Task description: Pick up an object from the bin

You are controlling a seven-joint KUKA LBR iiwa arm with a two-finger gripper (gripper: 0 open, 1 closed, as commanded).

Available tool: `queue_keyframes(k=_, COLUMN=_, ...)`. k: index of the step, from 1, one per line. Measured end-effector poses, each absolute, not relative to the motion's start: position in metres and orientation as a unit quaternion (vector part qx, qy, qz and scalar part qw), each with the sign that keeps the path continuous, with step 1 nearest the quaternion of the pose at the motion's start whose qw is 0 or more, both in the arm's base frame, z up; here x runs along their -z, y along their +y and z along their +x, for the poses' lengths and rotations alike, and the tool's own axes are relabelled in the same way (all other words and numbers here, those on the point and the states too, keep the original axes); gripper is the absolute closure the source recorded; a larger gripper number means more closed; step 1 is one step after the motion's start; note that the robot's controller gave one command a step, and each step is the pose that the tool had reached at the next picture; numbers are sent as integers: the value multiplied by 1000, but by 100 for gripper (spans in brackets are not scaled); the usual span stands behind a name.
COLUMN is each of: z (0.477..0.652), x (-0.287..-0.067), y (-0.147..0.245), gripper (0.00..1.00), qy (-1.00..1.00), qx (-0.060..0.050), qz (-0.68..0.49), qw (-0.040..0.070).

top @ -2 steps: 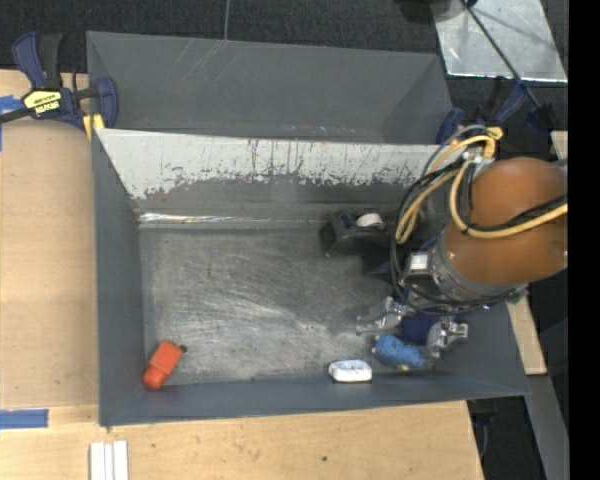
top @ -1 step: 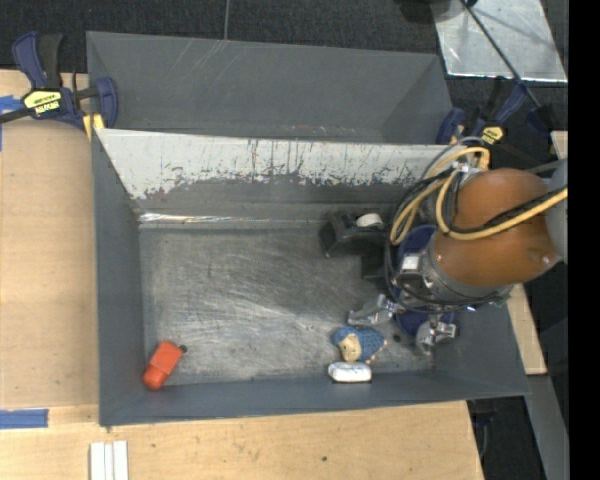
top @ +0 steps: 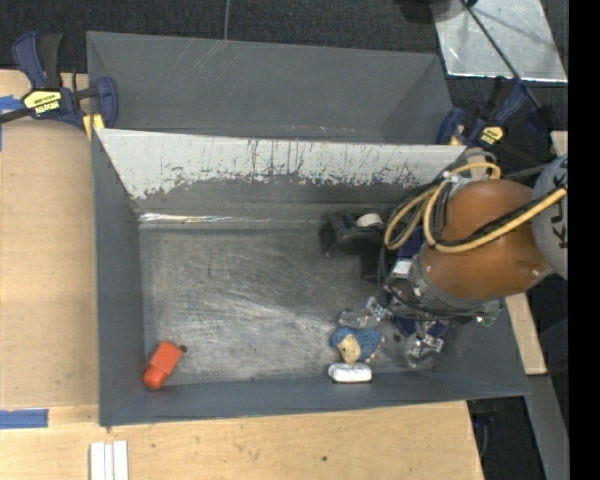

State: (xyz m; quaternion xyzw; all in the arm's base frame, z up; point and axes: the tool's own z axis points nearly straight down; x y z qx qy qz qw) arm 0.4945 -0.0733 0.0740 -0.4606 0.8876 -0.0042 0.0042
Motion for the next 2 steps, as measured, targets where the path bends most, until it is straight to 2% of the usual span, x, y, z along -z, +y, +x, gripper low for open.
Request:
queue_keyframes(k=1, z=498, x=-76, y=-69, gripper=100, qy=887, qx=4, qz=-462, qw=12)
queue_keyframes(k=2, z=513, x=-213, y=-101, gripper=100, qy=884, qx=4, qz=-468, qw=4)
